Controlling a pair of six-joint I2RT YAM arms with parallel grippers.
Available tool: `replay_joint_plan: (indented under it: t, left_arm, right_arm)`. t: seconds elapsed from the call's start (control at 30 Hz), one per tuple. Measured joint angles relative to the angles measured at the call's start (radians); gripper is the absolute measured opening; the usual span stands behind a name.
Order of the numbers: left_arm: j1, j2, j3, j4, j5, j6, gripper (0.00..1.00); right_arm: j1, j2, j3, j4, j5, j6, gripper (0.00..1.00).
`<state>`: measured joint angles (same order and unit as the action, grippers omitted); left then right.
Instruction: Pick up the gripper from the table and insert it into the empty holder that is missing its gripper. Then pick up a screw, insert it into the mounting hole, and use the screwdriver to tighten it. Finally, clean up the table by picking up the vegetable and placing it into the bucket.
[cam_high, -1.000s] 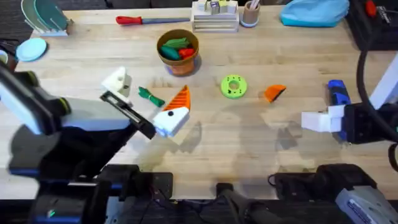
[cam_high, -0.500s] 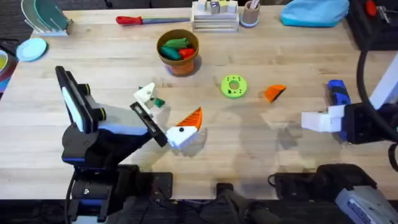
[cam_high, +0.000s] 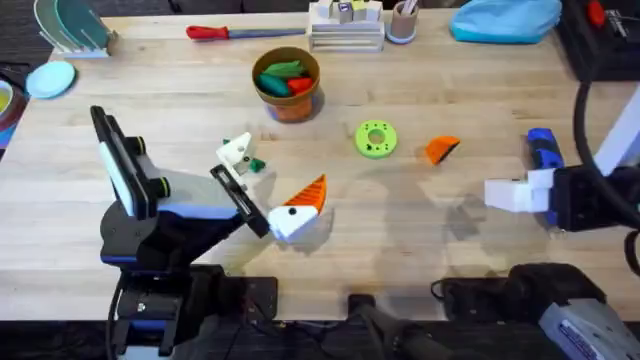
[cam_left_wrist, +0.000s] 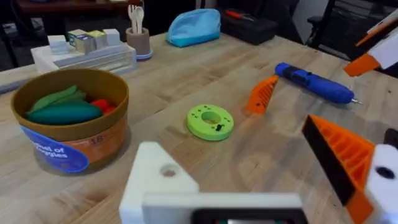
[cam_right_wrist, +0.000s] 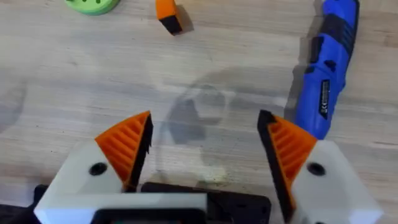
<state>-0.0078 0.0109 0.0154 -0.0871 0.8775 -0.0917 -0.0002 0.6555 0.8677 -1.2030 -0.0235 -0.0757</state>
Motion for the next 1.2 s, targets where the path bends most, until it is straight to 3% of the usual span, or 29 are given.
replay_joint_plan:
  t: [0.63,0.77,0.97,1.1,1.2]
  left_arm:
    - [0.0,0.0,0.0,0.001,0.002,0.0,0.993]
    - [0.0,0.0,0.0,0.001,0.002,0.0,0.993]
    - [0.0,0.0,0.0,0.001,0.001,0.0,0.993]
    - [0.0,0.0,0.0,0.001,0.002,0.0,0.993]
    - [0.0,0.0,0.0,0.001,0.001,0.0,0.993]
  right_arm:
    - [0.0,0.0,0.0,0.001,0.016,-0.033,0.992]
    - [0.0,0.0,0.0,0.076,0.018,-0.071,0.994]
    - [0.0,0.0,0.001,0.282,-0.159,-0.09,0.994]
    - [0.0,0.0,0.001,0.288,-0.305,-0.09,0.994]
    - [0.0,0.0,0.001,0.29,-0.35,-0.09,0.994]
